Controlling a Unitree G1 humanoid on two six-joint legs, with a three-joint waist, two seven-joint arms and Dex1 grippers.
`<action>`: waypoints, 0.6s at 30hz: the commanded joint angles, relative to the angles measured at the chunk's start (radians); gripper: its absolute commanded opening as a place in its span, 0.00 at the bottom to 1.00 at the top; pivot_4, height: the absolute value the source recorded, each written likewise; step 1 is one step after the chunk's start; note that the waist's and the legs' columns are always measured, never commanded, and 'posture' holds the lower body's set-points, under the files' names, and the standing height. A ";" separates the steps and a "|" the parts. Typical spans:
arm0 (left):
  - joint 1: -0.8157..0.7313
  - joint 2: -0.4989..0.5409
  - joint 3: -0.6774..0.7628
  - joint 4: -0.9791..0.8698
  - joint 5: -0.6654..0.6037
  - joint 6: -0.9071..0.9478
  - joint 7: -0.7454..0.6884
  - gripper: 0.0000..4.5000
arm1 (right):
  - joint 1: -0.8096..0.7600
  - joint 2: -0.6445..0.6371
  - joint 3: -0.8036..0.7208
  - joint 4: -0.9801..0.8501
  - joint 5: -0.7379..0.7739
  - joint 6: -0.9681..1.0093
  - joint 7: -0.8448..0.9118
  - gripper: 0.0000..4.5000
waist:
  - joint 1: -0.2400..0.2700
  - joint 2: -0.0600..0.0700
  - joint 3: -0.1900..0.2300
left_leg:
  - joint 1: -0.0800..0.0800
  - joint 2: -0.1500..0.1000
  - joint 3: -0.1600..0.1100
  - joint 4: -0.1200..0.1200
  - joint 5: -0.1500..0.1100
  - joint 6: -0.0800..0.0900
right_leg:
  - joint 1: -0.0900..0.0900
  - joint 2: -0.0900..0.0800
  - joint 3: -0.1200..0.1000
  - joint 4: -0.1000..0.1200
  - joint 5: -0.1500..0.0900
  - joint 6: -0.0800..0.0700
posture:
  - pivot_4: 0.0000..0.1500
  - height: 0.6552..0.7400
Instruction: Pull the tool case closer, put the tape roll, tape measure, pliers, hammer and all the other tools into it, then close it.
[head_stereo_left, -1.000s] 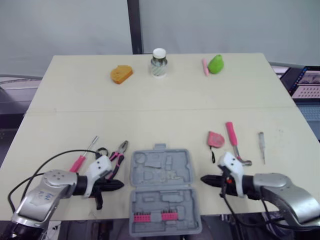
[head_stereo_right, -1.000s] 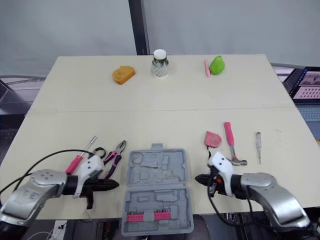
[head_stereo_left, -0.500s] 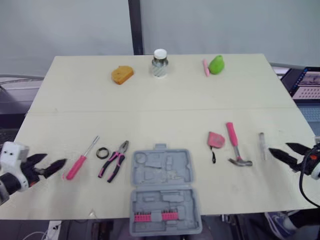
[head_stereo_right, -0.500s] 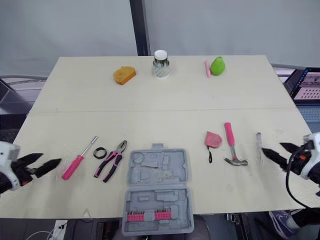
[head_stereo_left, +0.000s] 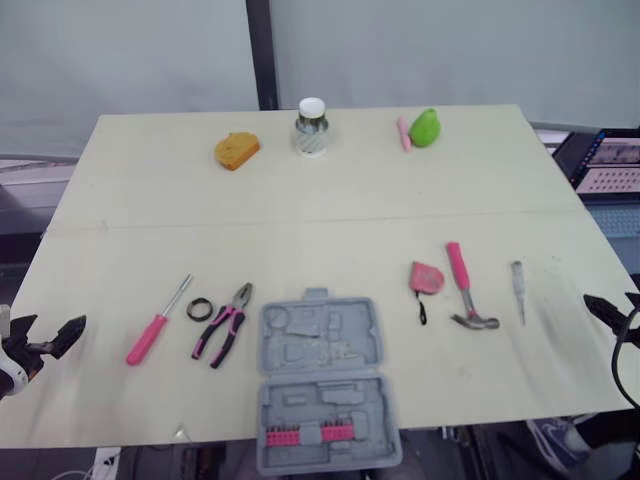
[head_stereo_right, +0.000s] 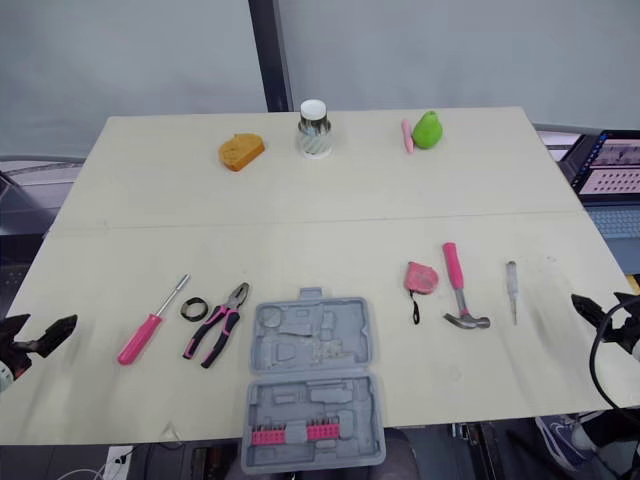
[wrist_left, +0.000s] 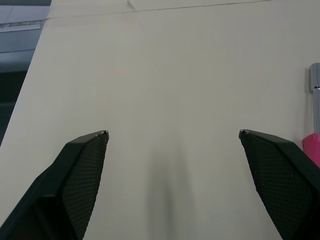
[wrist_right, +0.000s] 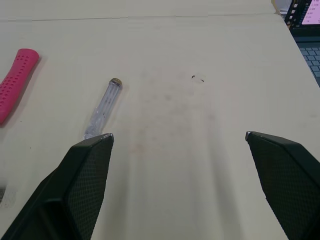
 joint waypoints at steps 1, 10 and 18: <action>0.001 0.025 -0.007 -0.008 0.003 -0.023 -0.013 1.00 | 0.009 0.001 0.008 -0.109 0.029 0.030 0.047 0.99 | 0.001 0.000 0.000 | 0.000 0.000 0.000 0.000 0.000 0.000 | 0.000 0.000 0.000 -0.001 0.000 0.000 | 1.00 1.00; -0.087 0.158 -0.347 -0.111 0.047 -0.120 -0.338 1.00 | 0.024 -0.004 0.287 -0.935 0.219 0.410 0.198 0.99 | 0.006 0.000 0.000 | -0.001 0.000 -0.001 0.001 0.000 0.000 | 0.000 0.000 0.000 0.001 0.000 0.000 | 1.00 1.00; -0.280 0.208 -0.585 0.091 0.172 -0.383 -0.530 0.95 | -0.170 0.083 0.546 -1.222 0.218 0.490 0.158 1.00 | 0.006 0.000 0.001 | -0.002 0.000 -0.001 0.001 -0.001 0.000 | -0.005 0.000 -0.001 0.005 0.000 0.000 | 1.00 1.00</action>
